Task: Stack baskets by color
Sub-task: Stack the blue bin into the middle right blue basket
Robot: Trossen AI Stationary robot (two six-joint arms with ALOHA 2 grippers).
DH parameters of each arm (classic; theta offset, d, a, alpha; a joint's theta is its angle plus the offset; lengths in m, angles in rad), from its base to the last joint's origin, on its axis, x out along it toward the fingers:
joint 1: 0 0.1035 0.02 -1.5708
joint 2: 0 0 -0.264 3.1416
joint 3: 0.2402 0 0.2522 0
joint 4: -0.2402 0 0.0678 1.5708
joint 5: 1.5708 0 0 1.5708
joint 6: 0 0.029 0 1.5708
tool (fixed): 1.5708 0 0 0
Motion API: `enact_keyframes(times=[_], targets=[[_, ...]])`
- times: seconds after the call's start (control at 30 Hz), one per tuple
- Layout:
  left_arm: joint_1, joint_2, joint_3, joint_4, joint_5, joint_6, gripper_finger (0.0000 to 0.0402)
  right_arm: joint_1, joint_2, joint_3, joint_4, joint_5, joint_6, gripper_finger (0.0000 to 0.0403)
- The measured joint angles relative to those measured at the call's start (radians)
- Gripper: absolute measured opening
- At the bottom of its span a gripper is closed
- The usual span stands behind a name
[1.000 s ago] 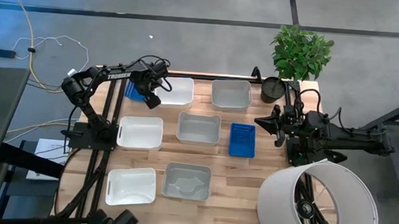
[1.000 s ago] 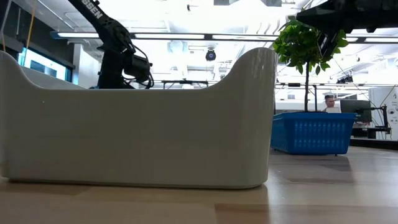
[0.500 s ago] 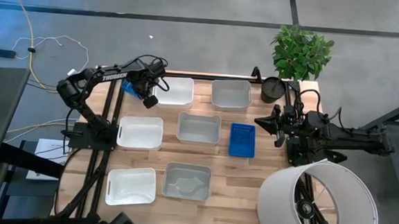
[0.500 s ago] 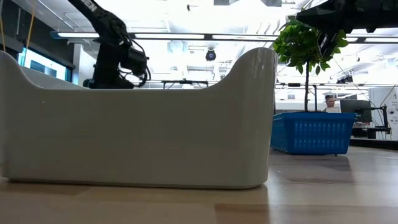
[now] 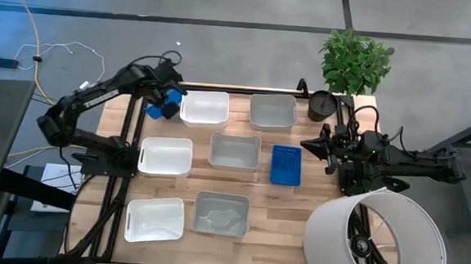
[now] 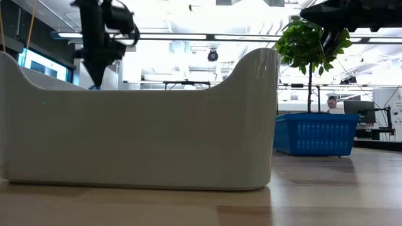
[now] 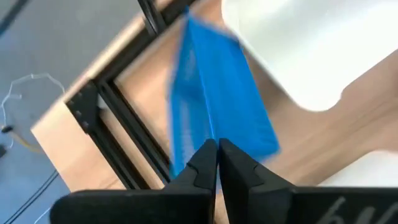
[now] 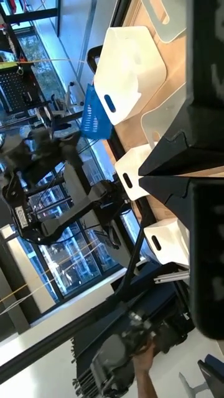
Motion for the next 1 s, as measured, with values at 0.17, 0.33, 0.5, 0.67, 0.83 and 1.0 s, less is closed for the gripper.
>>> enact_keyframes(times=[0.17, 0.33, 0.5, 0.67, 0.83, 1.0], targets=[[-0.023, -0.066, 0.086, -0.007, 0.0, -0.019, 0.0, 0.0, 0.0, 0.0, 0.013, 0.0, -0.01, 0.0], [-0.077, -0.091, 0.155, -0.008, -0.001, -0.022, 0.0, 0.0, 0.0, 0.0, 0.039, 0.0, -0.026, 0.0], [-0.143, -0.091, 0.206, -0.009, -0.018, -0.041, 0.0, 0.0, 0.0, 0.0, 0.064, 0.0, -0.03, 0.0], [-0.216, -0.09, 0.271, -0.018, -0.02, -0.066, 0.0, 0.0, 0.0, 0.0, 0.064, 0.001, -0.03, 0.0], [-0.316, -0.09, 0.342, -0.02, 0.002, -0.105, 0.0, 0.0, 0.0, 0.0, 0.064, 0.001, -0.03, 0.0], [-0.466, -0.062, 0.392, 0.012, 0.004, -0.156, 0.0, 0.0, 0.0, 0.0, 0.064, 0.001, -0.035, 0.0]])
